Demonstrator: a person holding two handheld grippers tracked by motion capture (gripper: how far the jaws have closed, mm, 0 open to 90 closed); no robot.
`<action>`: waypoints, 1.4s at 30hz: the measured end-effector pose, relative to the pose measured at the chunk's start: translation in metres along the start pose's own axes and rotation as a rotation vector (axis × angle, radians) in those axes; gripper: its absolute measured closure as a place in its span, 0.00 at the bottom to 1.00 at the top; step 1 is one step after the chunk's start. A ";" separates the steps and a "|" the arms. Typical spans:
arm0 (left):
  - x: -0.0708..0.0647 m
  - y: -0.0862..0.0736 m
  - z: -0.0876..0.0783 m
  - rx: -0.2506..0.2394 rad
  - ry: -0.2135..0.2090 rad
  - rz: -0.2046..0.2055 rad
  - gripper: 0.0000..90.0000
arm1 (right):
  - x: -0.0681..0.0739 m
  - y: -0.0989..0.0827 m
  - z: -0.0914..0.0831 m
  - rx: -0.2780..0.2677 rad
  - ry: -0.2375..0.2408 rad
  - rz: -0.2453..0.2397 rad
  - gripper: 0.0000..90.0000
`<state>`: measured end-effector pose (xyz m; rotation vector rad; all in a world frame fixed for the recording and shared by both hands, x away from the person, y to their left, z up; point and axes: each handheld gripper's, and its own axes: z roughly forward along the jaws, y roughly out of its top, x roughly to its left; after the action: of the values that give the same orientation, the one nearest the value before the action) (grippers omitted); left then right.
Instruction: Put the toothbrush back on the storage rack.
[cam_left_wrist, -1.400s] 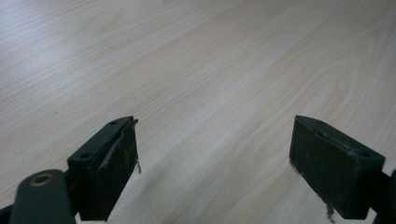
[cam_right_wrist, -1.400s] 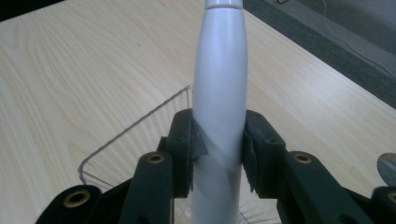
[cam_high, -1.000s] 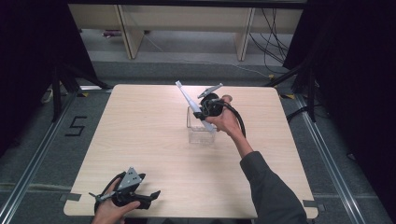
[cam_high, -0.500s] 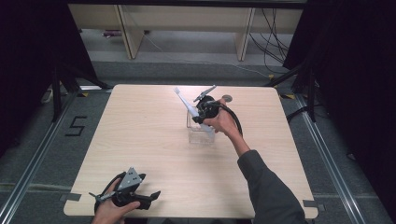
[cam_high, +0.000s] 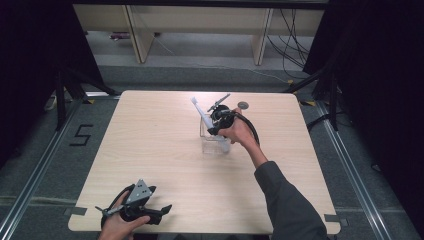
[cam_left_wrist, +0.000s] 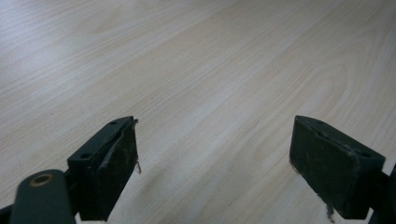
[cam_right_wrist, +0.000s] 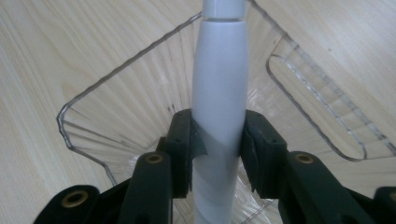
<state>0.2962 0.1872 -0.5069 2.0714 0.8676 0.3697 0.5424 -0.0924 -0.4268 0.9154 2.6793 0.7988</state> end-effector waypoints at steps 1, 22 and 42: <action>0.000 0.000 0.000 -0.007 0.001 -0.005 0.17 | 0.000 0.000 -0.001 -0.009 -0.006 0.008 0.71; -0.001 -0.001 0.001 -0.006 -0.007 -0.017 0.17 | 0.001 -0.003 -0.035 -0.136 0.005 0.012 0.55; 0.000 -0.001 0.001 0.004 0.000 -0.005 0.17 | 0.003 -0.009 -0.041 -0.164 0.003 0.050 0.45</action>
<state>0.2961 0.1870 -0.5080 2.0727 0.8737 0.3655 0.5216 -0.1142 -0.3973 0.9449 2.5565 1.0140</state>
